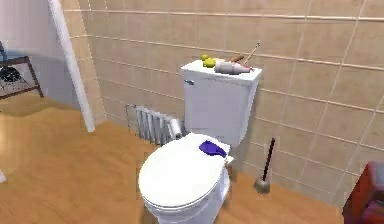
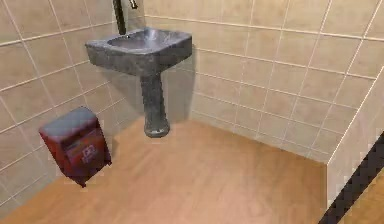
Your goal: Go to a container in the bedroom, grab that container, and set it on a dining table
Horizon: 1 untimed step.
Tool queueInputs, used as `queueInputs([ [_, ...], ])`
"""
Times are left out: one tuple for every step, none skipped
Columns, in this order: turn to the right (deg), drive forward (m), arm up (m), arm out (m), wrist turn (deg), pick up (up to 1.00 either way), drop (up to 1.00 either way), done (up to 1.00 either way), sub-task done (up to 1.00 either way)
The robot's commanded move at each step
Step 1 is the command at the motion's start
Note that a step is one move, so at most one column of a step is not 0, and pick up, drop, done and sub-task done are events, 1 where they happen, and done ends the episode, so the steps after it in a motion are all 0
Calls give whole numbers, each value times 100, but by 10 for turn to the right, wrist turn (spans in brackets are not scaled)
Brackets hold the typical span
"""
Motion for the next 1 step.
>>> queueInputs([
  [-450,0,0,0,0,0,0,0,0],
])
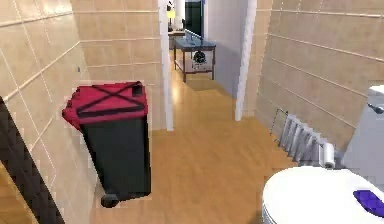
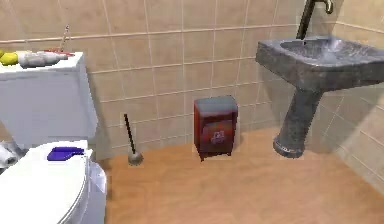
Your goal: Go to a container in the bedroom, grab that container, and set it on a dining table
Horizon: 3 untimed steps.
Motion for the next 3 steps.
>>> queueInputs([
  [-450,0,0,0,0,0,0,0,0],
  [-450,0,0,0,0,0,0,0,0],
  [-180,0,0,0,0,0,0,0,0],
])
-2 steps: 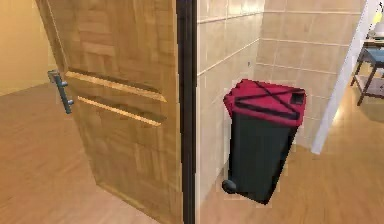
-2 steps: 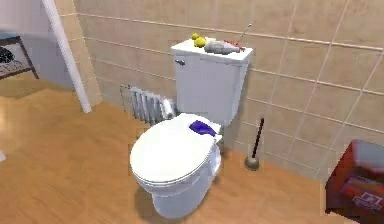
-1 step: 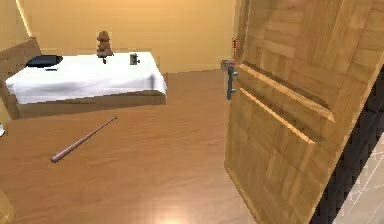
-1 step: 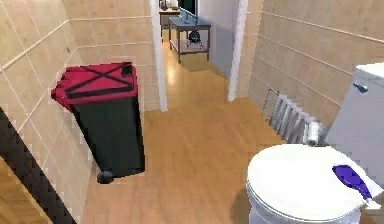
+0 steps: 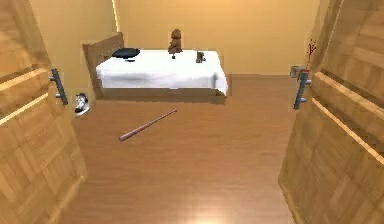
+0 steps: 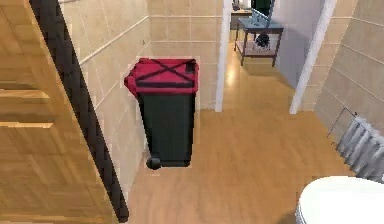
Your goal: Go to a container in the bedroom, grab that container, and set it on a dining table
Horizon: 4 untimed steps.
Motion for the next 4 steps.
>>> queueInputs([
  [0,100,0,0,0,0,0,0,0],
  [-60,0,0,0,0,0,0,0,0],
  [0,65,0,0,0,0,0,0,0],
  [450,0,0,0,0,0,0,0,0],
])
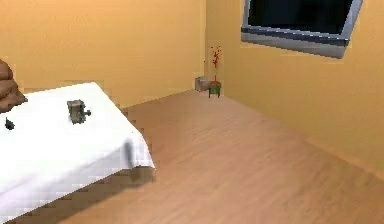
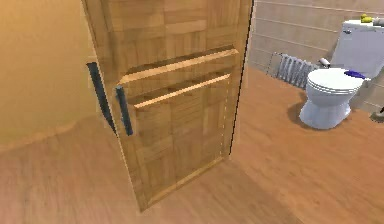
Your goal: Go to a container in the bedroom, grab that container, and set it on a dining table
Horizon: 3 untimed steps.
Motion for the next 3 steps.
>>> queueInputs([
  [210,0,0,0,0,0,0,0,0],
  [0,75,0,0,0,0,0,0,0],
  [300,0,0,0,0,0,0,0,0],
])
